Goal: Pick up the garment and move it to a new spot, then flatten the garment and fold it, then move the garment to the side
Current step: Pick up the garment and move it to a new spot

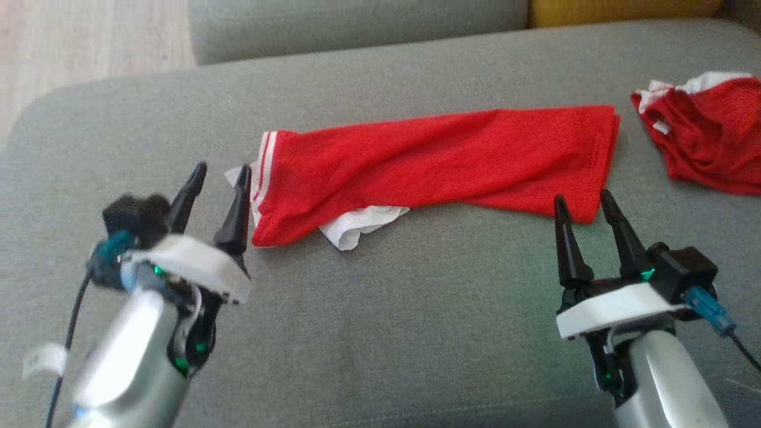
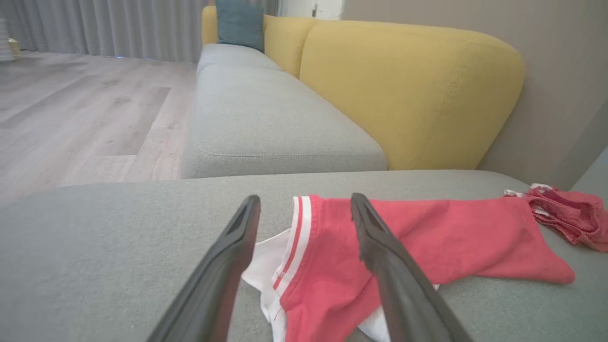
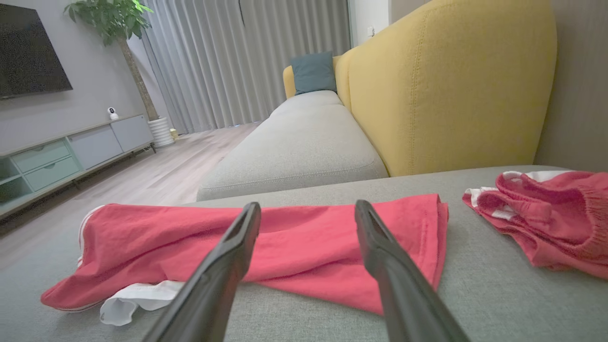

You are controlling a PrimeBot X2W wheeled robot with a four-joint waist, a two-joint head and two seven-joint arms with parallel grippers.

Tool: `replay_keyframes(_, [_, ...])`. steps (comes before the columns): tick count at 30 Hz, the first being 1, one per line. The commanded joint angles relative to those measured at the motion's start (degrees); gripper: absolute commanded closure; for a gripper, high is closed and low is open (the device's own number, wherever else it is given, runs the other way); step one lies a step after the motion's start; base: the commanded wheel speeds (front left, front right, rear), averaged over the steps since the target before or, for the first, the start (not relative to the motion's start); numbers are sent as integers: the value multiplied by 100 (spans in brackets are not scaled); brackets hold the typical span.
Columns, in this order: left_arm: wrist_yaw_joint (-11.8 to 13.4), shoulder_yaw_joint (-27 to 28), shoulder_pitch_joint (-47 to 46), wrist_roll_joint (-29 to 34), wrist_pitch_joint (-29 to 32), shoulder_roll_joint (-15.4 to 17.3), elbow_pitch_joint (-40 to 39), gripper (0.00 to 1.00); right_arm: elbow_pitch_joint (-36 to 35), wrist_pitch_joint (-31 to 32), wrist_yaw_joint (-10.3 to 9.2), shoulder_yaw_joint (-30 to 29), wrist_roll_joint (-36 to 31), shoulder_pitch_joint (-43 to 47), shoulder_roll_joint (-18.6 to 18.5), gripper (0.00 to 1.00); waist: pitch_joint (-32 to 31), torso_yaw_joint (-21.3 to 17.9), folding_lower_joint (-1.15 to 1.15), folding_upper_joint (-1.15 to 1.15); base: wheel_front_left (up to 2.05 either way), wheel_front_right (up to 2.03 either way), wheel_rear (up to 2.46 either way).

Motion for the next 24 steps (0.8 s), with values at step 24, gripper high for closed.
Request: replay_keyframes(24, [1226,944,2702,708,-322,-230,-2646,0,-514,134,-5,-138,-201,691,-12,0,-730,533,0,0,0,0,0])
